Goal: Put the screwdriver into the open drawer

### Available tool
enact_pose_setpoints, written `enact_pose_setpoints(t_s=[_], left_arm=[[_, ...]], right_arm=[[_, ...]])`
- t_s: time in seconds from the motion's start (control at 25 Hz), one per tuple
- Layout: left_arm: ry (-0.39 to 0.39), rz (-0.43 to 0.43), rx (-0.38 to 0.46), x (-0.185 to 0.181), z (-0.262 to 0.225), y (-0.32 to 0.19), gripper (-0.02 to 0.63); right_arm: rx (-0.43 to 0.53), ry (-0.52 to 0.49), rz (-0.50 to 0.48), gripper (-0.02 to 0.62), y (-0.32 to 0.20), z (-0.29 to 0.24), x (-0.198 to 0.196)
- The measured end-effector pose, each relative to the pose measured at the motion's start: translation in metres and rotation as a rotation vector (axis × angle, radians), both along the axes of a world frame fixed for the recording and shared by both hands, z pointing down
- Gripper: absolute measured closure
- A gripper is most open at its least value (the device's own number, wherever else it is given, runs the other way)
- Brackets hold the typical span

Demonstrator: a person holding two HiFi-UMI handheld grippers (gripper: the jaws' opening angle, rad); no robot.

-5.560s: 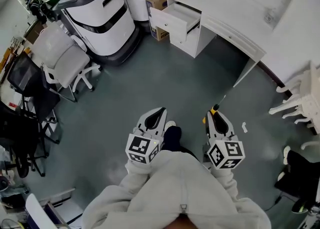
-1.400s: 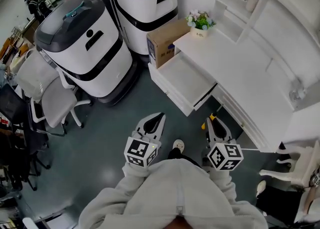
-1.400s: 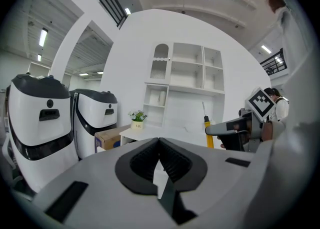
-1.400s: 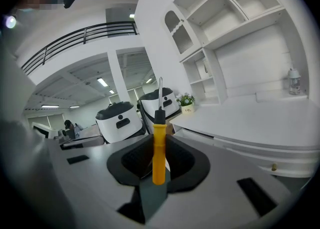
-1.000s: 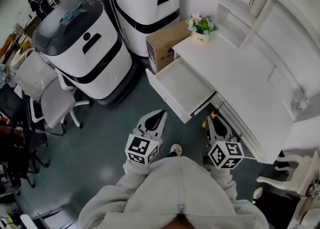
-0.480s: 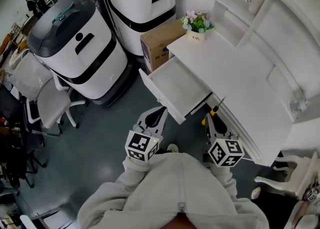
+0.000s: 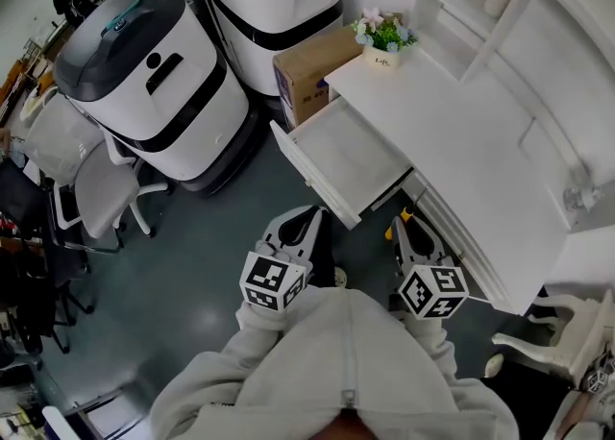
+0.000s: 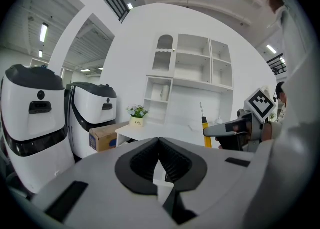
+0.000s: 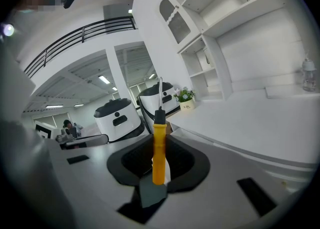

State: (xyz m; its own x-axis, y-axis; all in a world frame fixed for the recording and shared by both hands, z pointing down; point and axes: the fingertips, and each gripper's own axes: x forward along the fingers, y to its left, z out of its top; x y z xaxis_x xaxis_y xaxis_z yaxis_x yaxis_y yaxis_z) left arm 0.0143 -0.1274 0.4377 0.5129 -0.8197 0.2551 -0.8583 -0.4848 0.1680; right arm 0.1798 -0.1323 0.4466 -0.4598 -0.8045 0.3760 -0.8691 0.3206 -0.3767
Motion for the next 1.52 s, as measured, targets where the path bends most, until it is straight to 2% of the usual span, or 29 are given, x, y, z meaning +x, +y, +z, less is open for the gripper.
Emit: enact_pose_setpoints(t_s=[0.44, 0.96, 1.24, 1.52], left_arm=[[-0.008, 0.0, -0.021, -0.007, 0.004, -0.031, 0.59], [0.004, -0.032, -0.114, -0.027, 0.033, -0.102, 0.59], [0.005, -0.074, -0.161, -0.044, 0.051, -0.131, 0.59], [0.018, -0.135, -0.202, -0.063, 0.069, -0.151, 0.591]], right_arm=[[-0.015, -0.017, -0.011, 0.506, -0.032, 0.005, -0.012], [-0.129, -0.004, -0.047, 0.506, -0.1, 0.044, -0.035], [-0.204, 0.046, -0.106, 0.506, -0.13, 0.076, -0.051], [-0.269, 0.158, -0.175, 0.506, -0.158, 0.125, -0.067]])
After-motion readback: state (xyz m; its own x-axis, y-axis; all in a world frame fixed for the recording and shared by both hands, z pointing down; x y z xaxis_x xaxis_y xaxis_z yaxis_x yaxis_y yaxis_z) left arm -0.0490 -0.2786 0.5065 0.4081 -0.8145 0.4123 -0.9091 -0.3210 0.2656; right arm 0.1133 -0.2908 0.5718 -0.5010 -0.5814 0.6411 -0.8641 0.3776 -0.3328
